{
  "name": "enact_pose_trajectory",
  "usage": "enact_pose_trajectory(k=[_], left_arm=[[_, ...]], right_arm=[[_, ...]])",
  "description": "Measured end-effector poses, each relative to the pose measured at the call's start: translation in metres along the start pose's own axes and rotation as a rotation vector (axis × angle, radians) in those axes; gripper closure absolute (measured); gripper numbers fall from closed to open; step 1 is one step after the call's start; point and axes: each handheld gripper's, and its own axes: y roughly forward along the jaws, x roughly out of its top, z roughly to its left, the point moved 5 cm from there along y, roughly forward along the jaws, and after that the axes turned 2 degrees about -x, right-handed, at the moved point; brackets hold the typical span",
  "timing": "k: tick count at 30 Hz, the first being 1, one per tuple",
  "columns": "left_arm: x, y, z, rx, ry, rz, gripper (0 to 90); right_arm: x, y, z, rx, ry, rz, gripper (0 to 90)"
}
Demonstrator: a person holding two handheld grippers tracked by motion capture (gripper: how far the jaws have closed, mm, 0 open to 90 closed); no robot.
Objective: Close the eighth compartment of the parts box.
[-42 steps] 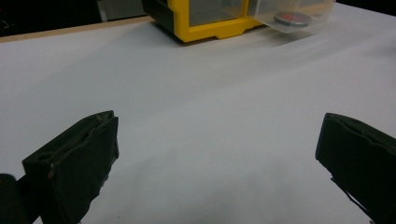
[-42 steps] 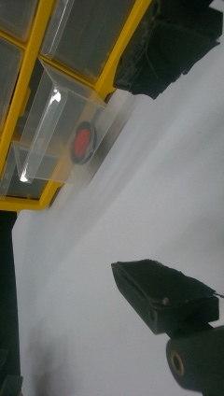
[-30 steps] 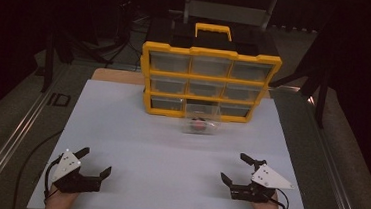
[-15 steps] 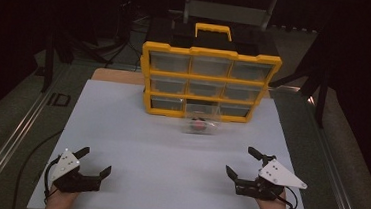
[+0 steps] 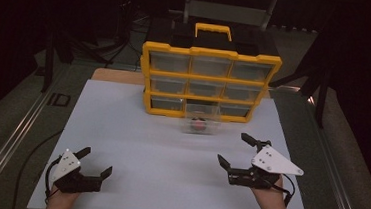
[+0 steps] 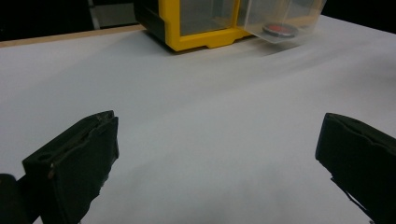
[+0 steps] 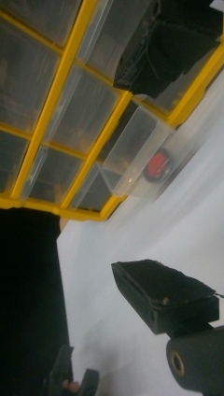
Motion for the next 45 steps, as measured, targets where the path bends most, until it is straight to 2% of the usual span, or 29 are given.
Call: enact_pose_trajectory(k=[3, 6, 8, 10, 16, 22, 25, 29, 33, 42, 45], left_arm=[[0.000, 0.000, 0.000, 0.000, 0.000, 0.002, 0.2], [0.000, 0.000, 0.000, 0.000, 0.001, 0.001, 0.2], [0.000, 0.000, 0.000, 0.001, 0.002, -0.001, 0.2], [0.000, 0.000, 0.000, 0.001, 0.005, 0.001, 0.2], [-0.001, 0.000, 0.000, 0.001, 0.010, 0.004, 0.2], [-0.001, 0.001, -0.001, -0.005, 0.013, 0.007, 0.2], [-0.001, 0.001, -0.001, -0.005, 0.017, 0.009, 0.2], [-0.002, 0.001, 0.000, -0.007, 0.017, 0.011, 0.2], [-0.003, 0.001, -0.001, -0.010, 0.020, 0.014, 0.2], [-0.003, 0.001, -0.001, -0.012, 0.025, 0.012, 0.2], [-0.002, 0.000, -0.001, -0.012, 0.024, 0.011, 0.2]], right_arm=[[0.001, 0.008, 0.005, 0.019, 0.018, 0.000, 10.2], [-0.001, 0.014, 0.009, 0.037, 0.024, 0.031, 10.2], [-0.009, 0.026, 0.015, 0.072, 0.043, 0.062, 10.1], [-0.014, 0.032, 0.018, 0.083, 0.052, 0.068, 10.1], [-0.029, 0.049, 0.021, 0.080, 0.065, 0.092, 10.2], [-0.048, 0.065, 0.019, 0.074, 0.095, 0.106, 10.2], [-0.056, 0.070, 0.019, 0.066, 0.094, 0.117, 10.3], [-0.069, 0.078, 0.016, 0.015, 0.093, 0.144, 10.3], [-0.081, 0.086, 0.015, 0.018, 0.118, 0.176, 10.3], [-0.097, 0.103, 0.012, 0.017, 0.134, 0.234, 10.7], [-0.100, 0.109, 0.009, 0.007, 0.161, 0.245, 10.8]])
